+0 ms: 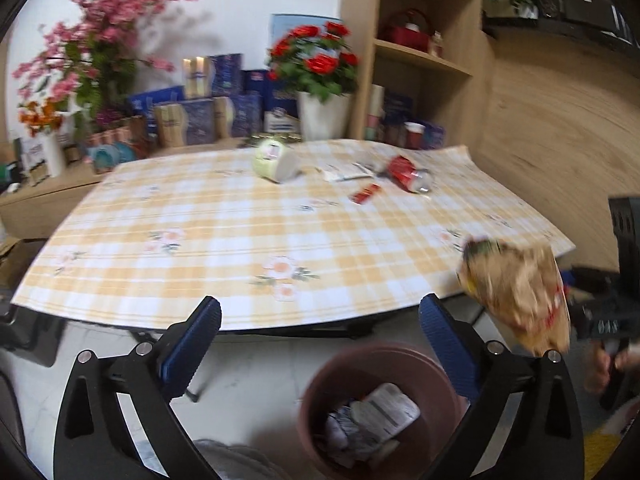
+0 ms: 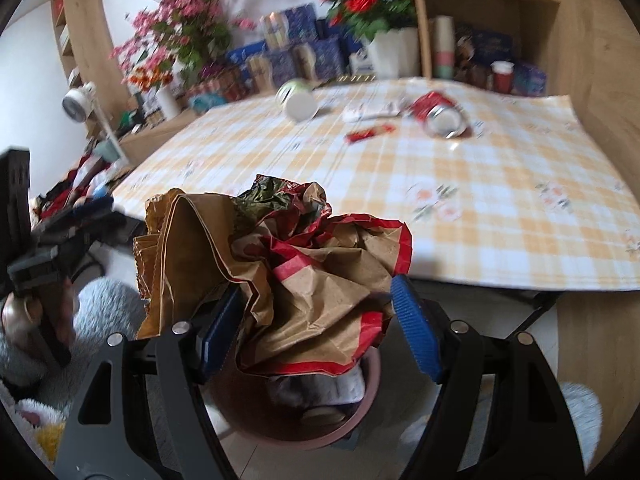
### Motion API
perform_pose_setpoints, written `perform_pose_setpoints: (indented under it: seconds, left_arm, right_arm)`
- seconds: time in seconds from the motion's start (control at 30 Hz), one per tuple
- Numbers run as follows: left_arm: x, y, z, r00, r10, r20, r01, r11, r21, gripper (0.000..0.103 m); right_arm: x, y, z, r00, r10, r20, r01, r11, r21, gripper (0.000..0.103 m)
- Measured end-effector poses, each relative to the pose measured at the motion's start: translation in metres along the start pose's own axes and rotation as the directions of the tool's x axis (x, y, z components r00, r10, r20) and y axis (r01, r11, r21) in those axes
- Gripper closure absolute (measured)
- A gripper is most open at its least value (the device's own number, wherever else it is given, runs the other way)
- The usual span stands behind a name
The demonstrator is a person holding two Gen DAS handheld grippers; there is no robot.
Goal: Collect trash
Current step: 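Open the left gripper to drop the spoon while the right gripper drops the bag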
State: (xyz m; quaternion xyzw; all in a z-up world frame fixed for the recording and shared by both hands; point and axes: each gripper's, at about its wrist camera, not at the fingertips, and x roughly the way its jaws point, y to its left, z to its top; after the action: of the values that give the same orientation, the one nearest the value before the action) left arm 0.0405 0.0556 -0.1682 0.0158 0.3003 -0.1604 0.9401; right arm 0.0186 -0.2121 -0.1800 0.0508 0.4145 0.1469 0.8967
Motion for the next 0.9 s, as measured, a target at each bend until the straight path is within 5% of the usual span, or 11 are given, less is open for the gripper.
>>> perform_pose_setpoints:
  seconds: [0.33, 0.9]
  left_arm:
    - [-0.008, 0.039, -0.017, 0.997, 0.079, 0.007, -0.078, 0.985, -0.152, 0.006]
    - [0.011, 0.038, -0.018, 0.998, 0.051, -0.045, -0.058, 0.987, -0.151, 0.006]
  right_arm:
    - [0.036, 0.032, -0.018, 0.985, 0.063, -0.163, -0.074, 0.995, -0.065, 0.028]
    - [0.091, -0.001, -0.023, 0.959, 0.072, -0.273, -0.05, 0.995, 0.085, 0.011]
